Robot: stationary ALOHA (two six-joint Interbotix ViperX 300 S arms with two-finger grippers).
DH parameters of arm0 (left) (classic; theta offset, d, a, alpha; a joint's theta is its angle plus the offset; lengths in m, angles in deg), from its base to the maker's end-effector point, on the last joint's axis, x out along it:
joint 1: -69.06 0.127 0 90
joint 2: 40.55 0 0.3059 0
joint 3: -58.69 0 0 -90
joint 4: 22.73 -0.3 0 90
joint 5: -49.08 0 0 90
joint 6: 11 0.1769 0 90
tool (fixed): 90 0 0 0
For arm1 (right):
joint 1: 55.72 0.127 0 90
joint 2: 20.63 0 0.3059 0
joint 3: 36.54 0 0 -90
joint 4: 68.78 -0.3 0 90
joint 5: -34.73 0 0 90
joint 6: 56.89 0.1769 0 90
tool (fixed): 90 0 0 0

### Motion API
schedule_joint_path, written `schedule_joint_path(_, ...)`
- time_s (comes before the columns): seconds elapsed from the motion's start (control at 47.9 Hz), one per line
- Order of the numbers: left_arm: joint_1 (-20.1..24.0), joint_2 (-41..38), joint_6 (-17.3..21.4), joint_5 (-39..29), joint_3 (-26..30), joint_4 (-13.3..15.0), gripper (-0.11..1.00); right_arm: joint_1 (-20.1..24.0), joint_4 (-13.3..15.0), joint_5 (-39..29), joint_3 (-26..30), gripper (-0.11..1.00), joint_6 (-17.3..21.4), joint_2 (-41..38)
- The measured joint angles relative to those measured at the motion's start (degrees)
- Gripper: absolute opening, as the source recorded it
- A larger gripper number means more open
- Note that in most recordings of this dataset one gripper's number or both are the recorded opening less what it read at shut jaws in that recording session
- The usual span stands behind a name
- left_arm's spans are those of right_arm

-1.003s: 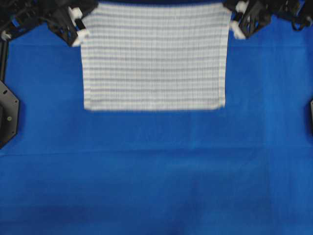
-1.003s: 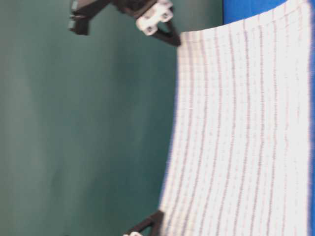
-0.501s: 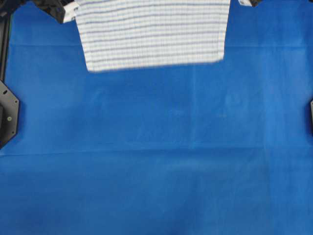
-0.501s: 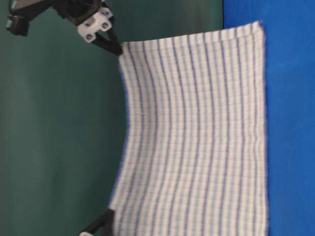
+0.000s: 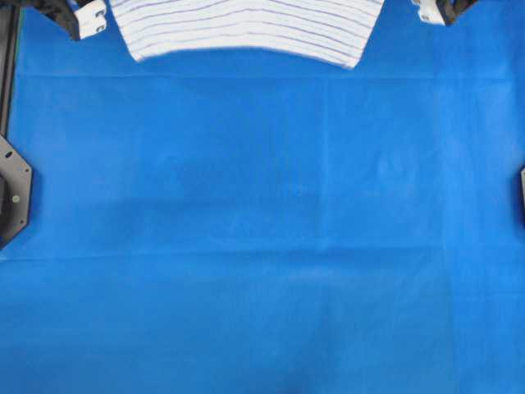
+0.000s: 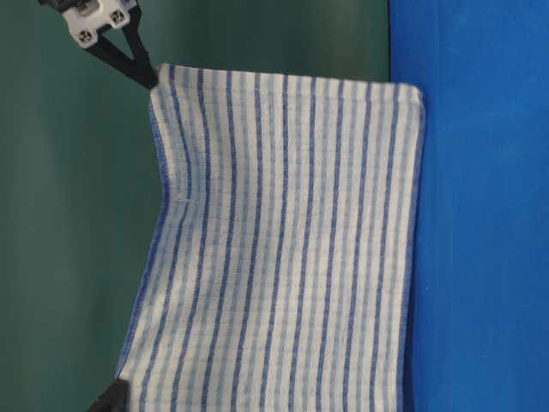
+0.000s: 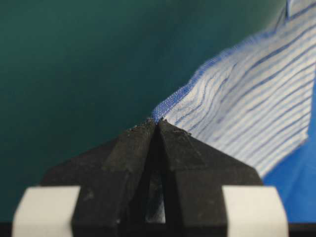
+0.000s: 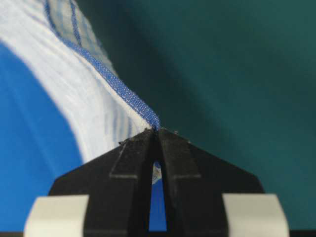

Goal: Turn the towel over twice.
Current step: 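Lift the far corners with both grippers and raise the towel high, then swing the held edge forward and lay the towel flat on the table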

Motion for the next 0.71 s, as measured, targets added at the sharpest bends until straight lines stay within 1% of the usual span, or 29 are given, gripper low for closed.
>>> schedule_joint_path(0.125, -2.46, 0.88, -0.09, -1.67, -1.05, 0.0, 0.02, 2.72, 0.0, -2.46, -0.97, 0.06, 0.18, 1.23)
schedule_joint_path(0.292, -6.77, 2.37, -0.09, -2.37, -4.39, -0.09, 0.02, 7.38, -0.09, -5.19, -1.76, 0.06, 0.7, 2.37)
schedule_joint_path(0.48, -10.46, 4.04, -0.7, -2.64, -8.88, -0.09, 0.02, 13.18, -0.18, -7.82, -2.64, 0.06, 3.43, 3.25)
schedule_joint_path(0.606, -13.54, 4.92, -2.99, -2.72, -11.51, 0.0, 0.02, 17.75, -0.18, -9.67, -3.25, 0.06, 5.8, 3.34)
schedule_joint_path(0.71, -17.05, 4.92, -3.78, -2.72, -13.36, 0.0, 0.02, 22.24, -0.26, -10.99, -4.39, 0.06, 7.47, 3.25)
